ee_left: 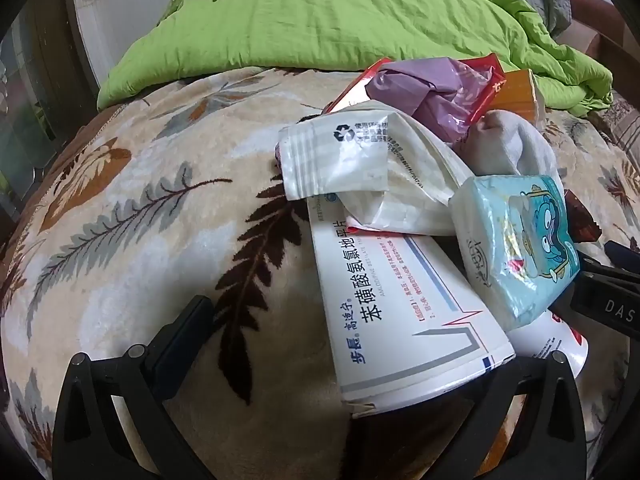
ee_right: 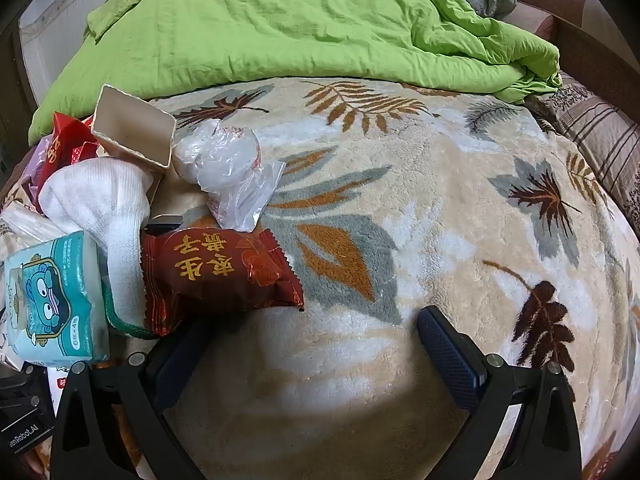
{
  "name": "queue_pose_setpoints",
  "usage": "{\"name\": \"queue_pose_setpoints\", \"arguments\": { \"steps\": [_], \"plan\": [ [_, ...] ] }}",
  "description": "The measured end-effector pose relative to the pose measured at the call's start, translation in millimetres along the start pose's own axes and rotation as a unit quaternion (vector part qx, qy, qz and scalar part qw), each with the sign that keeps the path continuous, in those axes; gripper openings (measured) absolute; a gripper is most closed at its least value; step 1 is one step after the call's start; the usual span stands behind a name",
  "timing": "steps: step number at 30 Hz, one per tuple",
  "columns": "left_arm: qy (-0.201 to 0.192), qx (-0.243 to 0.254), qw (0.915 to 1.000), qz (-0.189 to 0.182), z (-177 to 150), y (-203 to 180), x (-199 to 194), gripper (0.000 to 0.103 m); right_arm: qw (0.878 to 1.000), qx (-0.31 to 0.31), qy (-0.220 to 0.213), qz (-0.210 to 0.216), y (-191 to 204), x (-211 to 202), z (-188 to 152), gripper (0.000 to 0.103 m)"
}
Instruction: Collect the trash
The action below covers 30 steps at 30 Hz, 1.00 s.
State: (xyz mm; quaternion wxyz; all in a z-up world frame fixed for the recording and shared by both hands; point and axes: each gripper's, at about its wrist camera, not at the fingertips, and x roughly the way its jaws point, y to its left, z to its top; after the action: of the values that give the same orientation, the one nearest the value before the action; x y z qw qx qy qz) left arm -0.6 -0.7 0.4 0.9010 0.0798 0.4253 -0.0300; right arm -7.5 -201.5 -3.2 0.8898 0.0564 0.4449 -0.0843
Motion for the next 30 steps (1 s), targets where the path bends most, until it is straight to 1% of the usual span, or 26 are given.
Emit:
{"name": "queue_pose_setpoints", "arguments": {
  "steps": [1, 2, 7, 12, 14, 18, 20, 22, 25, 27, 30],
  "plan": [
    [-0.001, 0.001, 1.0000, 0.001, 0, -1, 0, 0.103, 1.000, 0.000, 0.002, -0.001, 0, 0, 0, 0.103],
    [0.003, -0.014, 0.9997, -0.018, 0, 1, 0, 0.103, 1.000, -0.001, 0.002, -0.002, 0, 0, 0, 0.103],
    [0.007, -0.011, 0.9998, -0.014, 0, 0, 0, 0.103, 1.000, -0.001, 0.001, -0.002, 1, 0, 0, 0.103],
    [0.009, -0.009, 0.9996, -0.026, 3, 1, 1, 0.103, 1.000, -0.001, 0.002, -0.002, 1, 1, 0, 0.103],
    [0.009, -0.011, 0.9992, -0.037, 3, 4, -5, 0.103, 1.000, -0.001, 0.002, -0.001, 1, 1, 0, 0.103],
    [0.006, -0.047, 0.9964, -0.071, -4, 16, -22, 0.103, 1.000, -0.001, 0.002, -0.002, 2, 1, 0, 0.103],
    [0.013, -0.066, 0.9931, -0.096, -8, 23, -31, 0.103, 1.000, -0.001, 0.002, -0.002, 2, 1, 0, 0.103],
    [0.019, -0.074, 0.9922, -0.098, -11, 28, -38, 0.103, 1.000, -0.001, 0.002, -0.002, 2, 1, 0, 0.103],
    [0.022, -0.085, 0.9893, -0.117, -17, 32, -52, 0.103, 1.000, -0.001, 0.002, -0.002, 2, 1, 0, 0.103],
    [0.016, -0.089, 0.9889, -0.118, -19, 33, -62, 0.103, 1.000, -0.004, 0.001, -0.006, 2, 1, -1, 0.103],
    [-0.001, -0.082, 0.9901, -0.114, -20, 26, -79, 0.103, 1.000, -0.003, 0.006, -0.001, 0, 1, 1, 0.103]
  ]
}}
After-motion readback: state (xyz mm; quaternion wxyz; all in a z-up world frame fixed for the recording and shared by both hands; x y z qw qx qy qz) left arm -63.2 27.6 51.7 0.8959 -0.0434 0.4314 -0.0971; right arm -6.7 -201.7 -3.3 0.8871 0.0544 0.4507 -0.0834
